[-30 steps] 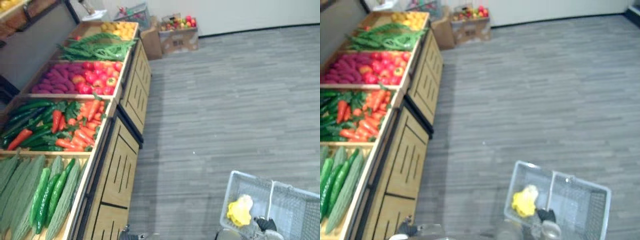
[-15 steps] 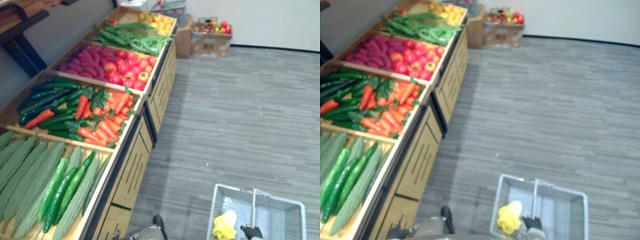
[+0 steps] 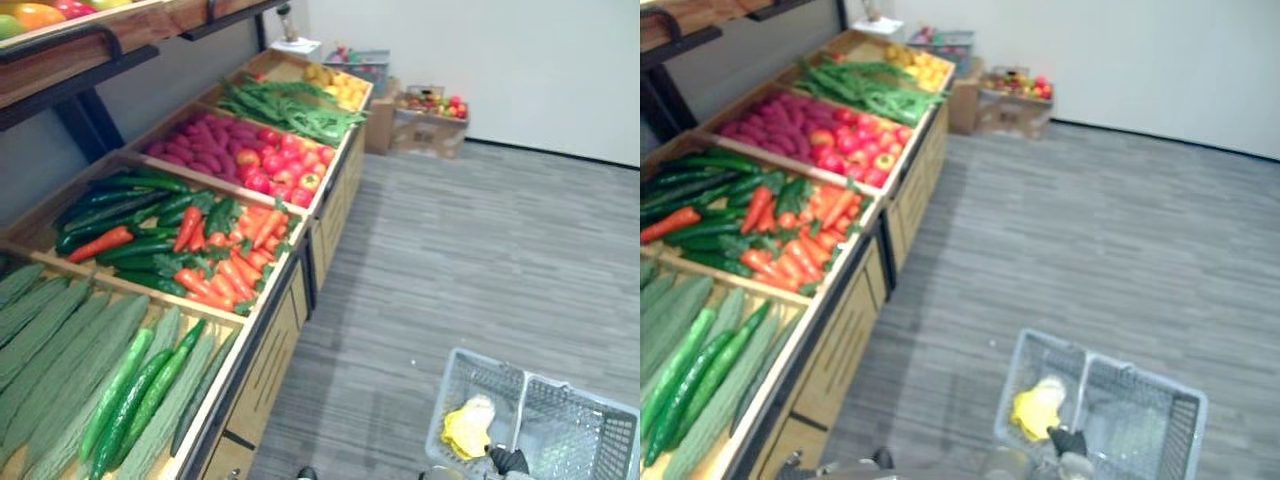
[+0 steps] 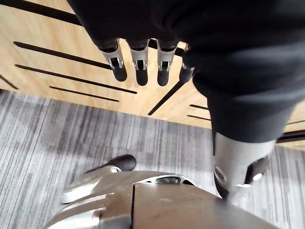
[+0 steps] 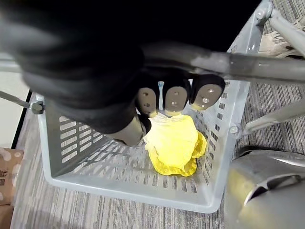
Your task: Pick vegetable in the basket
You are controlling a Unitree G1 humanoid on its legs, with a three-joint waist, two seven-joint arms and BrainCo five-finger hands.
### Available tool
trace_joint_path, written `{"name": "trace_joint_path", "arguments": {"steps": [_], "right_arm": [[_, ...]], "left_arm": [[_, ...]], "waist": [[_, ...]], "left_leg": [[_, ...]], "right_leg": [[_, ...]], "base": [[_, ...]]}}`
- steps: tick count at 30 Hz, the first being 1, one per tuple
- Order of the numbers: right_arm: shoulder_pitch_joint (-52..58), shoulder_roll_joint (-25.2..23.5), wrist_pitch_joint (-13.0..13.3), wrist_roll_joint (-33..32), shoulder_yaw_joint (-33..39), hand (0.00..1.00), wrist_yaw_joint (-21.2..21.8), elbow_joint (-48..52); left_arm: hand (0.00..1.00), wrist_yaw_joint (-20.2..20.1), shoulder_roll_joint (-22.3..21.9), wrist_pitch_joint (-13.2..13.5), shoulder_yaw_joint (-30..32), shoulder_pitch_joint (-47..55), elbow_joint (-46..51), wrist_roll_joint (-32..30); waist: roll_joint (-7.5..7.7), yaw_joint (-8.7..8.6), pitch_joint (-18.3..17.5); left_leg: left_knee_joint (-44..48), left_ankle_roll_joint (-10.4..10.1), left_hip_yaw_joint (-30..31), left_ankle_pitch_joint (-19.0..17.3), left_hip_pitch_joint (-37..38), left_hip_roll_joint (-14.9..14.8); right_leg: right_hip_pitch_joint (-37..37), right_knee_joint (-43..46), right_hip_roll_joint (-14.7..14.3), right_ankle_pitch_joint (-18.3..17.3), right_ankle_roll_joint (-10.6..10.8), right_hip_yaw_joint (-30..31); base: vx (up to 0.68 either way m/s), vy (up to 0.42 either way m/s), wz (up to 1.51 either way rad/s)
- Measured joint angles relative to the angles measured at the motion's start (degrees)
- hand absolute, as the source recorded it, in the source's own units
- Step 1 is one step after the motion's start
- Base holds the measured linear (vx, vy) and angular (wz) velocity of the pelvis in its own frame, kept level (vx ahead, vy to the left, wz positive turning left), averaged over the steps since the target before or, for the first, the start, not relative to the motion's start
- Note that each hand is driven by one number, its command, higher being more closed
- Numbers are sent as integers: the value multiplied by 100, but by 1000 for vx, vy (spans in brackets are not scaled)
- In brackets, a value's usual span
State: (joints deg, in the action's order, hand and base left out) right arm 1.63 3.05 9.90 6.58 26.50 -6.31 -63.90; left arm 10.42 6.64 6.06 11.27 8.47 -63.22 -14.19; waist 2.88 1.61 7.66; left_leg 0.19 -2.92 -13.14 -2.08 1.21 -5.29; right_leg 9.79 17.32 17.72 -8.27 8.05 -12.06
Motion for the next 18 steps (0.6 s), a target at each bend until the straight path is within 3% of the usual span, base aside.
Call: {"name": "trace_joint_path", "arguments": {"steps": [3, 4, 5, 6, 8, 12, 13, 14, 17, 18], "right_arm": [[-22, 0, -4, -2, 149, 100, 52, -2], [-11, 28, -17, 2, 146, 100, 74, -5], [1, 55, -31, 3, 153, 100, 94, -3], [50, 160, -62, 2, 183, 100, 101, -5], [38, 381, -104, 21, 128, 100, 156, -2], [80, 558, -128, 19, 242, 100, 154, -259], [87, 549, -147, 19, 274, 100, 152, -355], [134, 545, -177, 20, 295, 100, 146, -402], [177, 600, -220, 23, 295, 100, 143, -429], [178, 633, -223, 26, 345, 100, 143, -437]], "left_arm": [[0, -27, -67, 12, 231, -9, 3, -1], [0, -52, -56, 18, 293, 3, -2, 0], [0, -56, -67, 18, 327, 0, 1, 3], [0, -61, -210, 28, 420, 29, 12, 42], [0, -62, -326, 89, 510, 87, 2, 75], [0, -77, -379, 96, 658, 79, 57, 527], [0, -80, -362, 92, 698, 83, 58, 735], [0, -87, -358, 88, 710, 90, 58, 933], [0, -84, -367, 90, 778, 89, 76, 1143], [0, -90, -377, 90, 842, 121, 51, 1164]], "waist": [[-1, 20, 52], [78, 19, 44], [46, 2, 60], [-146, 6, -6], [-309, 2, -17], [-237, -47, 14], [-156, -68, 55], [-121, -62, 56], [-109, 27, 64], [-113, 20, 66]], "left_leg": [[13, -179, 327, -112, -26, -240], [-3, -325, 527, -126, -2, -299], [-27, -400, 641, -105, 2, -362], [-137, -386, 767, -53, 88, -600], [70, -470, 753, 357, -53, -749], [856, -332, 577, 1061, -622, -733], [957, -216, 138, 1373, -634, -709], [1274, -145, -429, 1421, -737, -782], [1740, -291, -998, 855, -876, -651], [1620, -229, -1035, 601, -899, -317]], "right_leg": [[-16, -707, 3, 199, 72, 494], [2, -480, 31, 387, 351, 430], [7, -274, -26, 421, 374, 277], [63, 45, -164, 147, 277, 43], [43, 390, -256, -268, 130, -268], [-657, 303, -118, -397, -60, -1153], [-968, 201, -50, -398, -116, -1389], [-1282, 40, -47, -406, -163, -1578], [-1703, -237, -64, -423, -193, -1719], [-1828, -348, -60, -423, -191, -1741]], "base": [[219, -351, 65], [208, -411, 74], [281, -471, 83], [235, -270, 62], [339, -309, 72], [299, -271, 112], [238, -182, 123], [231, -161, 115], [173, -44, 54], [165, 70, 28]]}}
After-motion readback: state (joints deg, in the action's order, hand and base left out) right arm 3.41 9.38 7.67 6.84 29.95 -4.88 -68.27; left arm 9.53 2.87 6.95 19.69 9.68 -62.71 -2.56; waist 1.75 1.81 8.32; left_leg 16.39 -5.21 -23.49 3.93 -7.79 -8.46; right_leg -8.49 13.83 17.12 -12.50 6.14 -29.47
